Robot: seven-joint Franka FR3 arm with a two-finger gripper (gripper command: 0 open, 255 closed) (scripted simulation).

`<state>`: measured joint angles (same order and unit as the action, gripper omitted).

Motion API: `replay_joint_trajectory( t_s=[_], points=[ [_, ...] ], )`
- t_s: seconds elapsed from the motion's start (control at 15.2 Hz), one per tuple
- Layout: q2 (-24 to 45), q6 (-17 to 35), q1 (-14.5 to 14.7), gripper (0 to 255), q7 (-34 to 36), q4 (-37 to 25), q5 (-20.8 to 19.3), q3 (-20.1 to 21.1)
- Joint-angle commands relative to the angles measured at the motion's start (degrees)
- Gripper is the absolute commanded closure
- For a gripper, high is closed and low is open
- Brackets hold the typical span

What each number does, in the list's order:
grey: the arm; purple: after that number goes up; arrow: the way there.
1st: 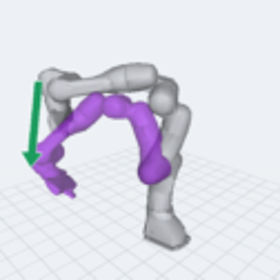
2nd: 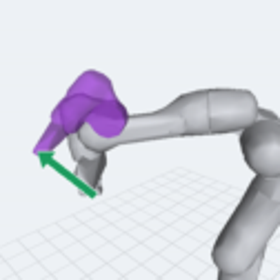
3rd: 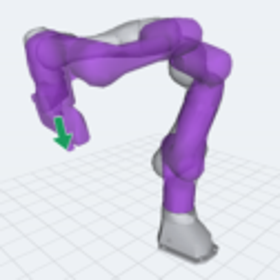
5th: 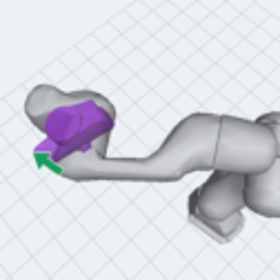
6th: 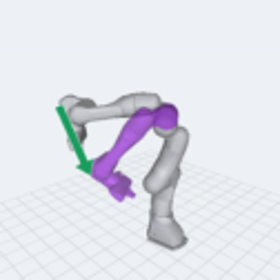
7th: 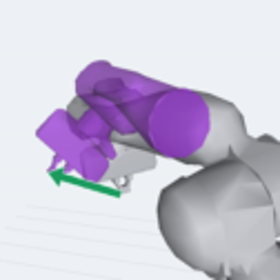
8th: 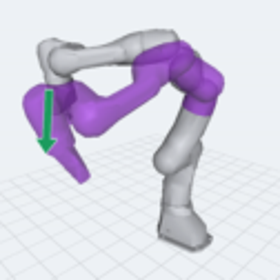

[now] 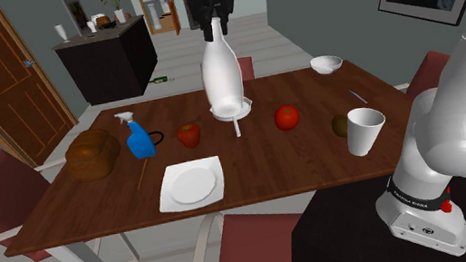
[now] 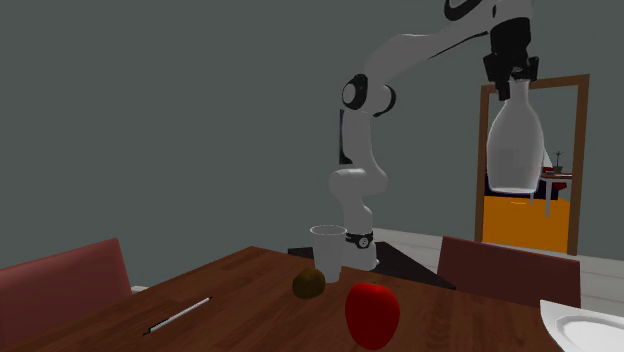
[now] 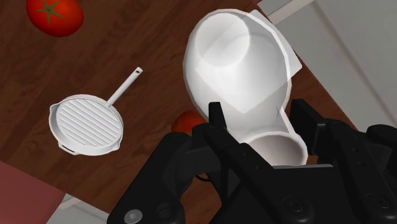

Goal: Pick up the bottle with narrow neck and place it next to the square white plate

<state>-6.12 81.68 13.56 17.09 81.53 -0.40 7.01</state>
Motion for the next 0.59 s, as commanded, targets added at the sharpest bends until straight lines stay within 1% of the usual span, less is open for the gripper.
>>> replay_joint_trajectory(
  t_s=[0.0, 0.53],
  points=[
    [-0.8, 1.8, 0.0, 255, 0.1, 2.5, 0.1, 0.0],
    [-3.9, 8.7, 0.0, 255, -0.1, 12.5, 0.5, -0.1]
  ],
)
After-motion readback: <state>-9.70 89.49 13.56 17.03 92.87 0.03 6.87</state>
